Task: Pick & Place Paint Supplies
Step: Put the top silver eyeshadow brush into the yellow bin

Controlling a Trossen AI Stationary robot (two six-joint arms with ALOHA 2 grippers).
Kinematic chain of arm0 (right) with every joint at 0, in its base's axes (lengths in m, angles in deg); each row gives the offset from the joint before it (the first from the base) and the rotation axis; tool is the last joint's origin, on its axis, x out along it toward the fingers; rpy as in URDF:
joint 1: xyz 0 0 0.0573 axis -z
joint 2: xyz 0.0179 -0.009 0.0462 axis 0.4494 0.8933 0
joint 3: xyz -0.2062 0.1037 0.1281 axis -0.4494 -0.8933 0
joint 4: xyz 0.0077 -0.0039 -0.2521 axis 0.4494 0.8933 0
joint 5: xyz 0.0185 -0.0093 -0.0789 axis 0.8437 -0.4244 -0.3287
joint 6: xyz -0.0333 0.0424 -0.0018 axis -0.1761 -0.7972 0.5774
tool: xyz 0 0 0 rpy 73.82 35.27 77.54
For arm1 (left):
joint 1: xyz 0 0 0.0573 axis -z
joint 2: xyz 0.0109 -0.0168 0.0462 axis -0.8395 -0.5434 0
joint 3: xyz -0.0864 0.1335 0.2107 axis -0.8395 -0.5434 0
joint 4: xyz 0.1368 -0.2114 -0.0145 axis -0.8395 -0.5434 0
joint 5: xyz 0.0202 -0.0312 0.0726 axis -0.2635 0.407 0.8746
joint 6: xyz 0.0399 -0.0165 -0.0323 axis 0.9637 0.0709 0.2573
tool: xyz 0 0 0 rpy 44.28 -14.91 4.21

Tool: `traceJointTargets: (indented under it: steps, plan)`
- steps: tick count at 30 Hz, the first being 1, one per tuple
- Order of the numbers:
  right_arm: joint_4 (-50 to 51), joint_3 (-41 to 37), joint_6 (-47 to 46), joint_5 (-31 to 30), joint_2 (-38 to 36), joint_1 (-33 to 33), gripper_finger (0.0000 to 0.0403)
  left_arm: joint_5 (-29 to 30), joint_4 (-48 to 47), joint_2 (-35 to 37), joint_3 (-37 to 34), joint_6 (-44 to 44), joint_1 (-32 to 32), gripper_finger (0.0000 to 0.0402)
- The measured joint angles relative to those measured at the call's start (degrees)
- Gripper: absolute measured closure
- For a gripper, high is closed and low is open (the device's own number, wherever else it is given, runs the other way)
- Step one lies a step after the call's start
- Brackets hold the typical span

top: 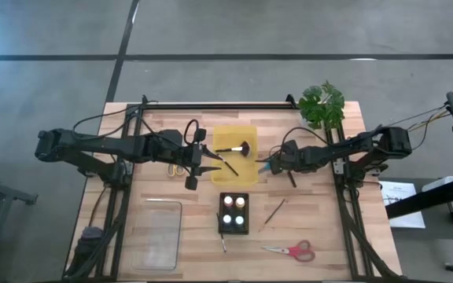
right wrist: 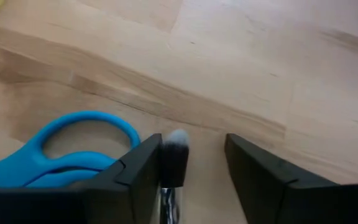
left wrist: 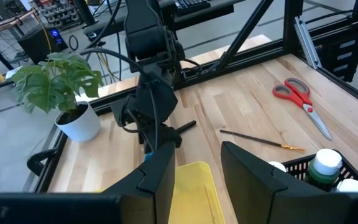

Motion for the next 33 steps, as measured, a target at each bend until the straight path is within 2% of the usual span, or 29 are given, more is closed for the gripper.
traceJointTargets:
  steps: [6, 7, 19, 24, 27, 30, 33]
  plan:
    - [-2.2, -0.3, 4.0, 1.5, -1.8, 0.0, 0.0372, 0.0, -0.2, 0.0, 0.0, 0.0, 0.0, 0.0264]
    - [-2.5, -0.3, 4.4, 1.5, -2.1, 0.0, 0.038, 0.0, -0.3, 0.0, 0.0, 0.0, 0.0, 0.0264]
    - [-2.7, -0.4, 5.0, 1.0, -3.5, 0.0, 0.0393, 0.0, -0.7, 0.0, 0.0, 0.0, 0.0, 0.0264]
    - [-3.7, -0.7, 7.1, -1.6, -6.2, -1.6, 0.0395, 0.0, -0.8, 0.0, 0.0, 0.0, 0.0, 0.0264]
    - [-8.8, -0.2, 10.2, -3.8, -12.1, -3.8, 0.0395, 0.0, -0.9, 0.0, 0.0, 0.0, 0.0, 0.0264]
    - [-17.6, -0.2, 17.4, -4.3, -18.2, -5.2, 0.0395, 0.0, -0.9, 0.0, 0.0, 0.0, 0.0, 0.0264]
    - [-29.5, -0.2, 26.1, -0.3, -22.2, -5.6, 0.0395, 0.0, -0.8, 0.0, 0.0, 0.0, 0.0, 0.0264]
